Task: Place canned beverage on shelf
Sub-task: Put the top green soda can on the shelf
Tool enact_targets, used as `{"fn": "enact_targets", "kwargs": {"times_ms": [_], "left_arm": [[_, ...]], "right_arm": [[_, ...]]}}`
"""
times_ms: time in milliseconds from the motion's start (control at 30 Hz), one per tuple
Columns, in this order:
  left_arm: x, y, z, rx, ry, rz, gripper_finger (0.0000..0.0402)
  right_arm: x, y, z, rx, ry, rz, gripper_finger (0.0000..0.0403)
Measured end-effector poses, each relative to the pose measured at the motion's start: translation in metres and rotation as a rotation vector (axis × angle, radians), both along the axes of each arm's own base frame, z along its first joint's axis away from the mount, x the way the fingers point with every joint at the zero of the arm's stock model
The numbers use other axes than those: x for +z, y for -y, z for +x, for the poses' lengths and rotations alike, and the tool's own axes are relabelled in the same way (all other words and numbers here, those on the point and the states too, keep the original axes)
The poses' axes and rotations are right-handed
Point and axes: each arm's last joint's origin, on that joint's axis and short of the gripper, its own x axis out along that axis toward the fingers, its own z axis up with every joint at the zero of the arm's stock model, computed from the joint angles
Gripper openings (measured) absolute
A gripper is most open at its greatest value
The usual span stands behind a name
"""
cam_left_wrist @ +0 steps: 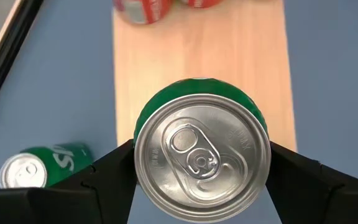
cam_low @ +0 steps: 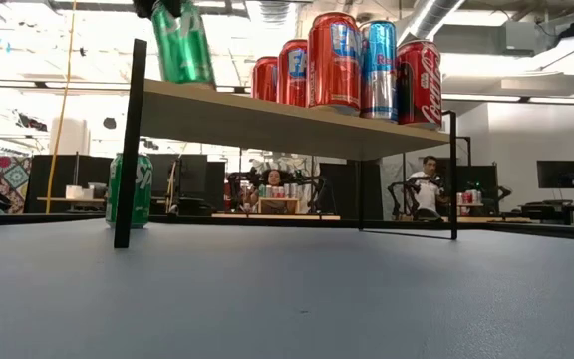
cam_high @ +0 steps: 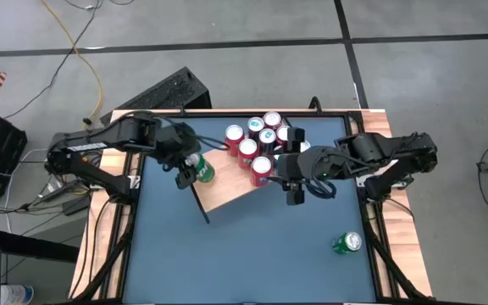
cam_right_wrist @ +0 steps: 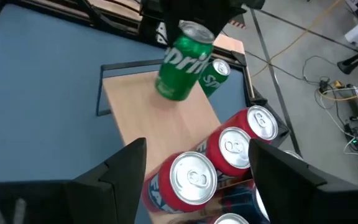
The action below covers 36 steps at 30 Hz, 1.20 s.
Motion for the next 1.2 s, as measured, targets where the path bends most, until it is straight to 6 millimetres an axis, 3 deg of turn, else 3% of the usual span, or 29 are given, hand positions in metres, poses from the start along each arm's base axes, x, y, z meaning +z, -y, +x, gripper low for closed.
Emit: {"fn": "enact_targets", "kwargs": {"times_ms": [333, 567, 1000, 1200], "left_arm": [[0.025, 0.005, 0.042, -0.054, -0.122, 0.045, 0.0278], [0.010, 0.001, 0.060, -0.043, -0.227, 0.047, 0.0278], [0.017, -0.022, 0.054, 0.025, -0.154, -0.048, 0.0285], [0.015, -0.021, 0.055, 0.005, -0.165, -0.080, 0.0285]], "right_arm": [[-0.009, 0.002, 0.011, 0.000, -0.036, 0.006, 0.0273], [-0.011, 0.002, 0.009, 0.008, -0.064, 0.024, 0.0273], [-0.018, 0.002, 0.003, -0.018, -0.142, 0.070, 0.0273], [-0.018, 0.002, 0.003, -0.019, -0.150, 0.068, 0.0273]]}}
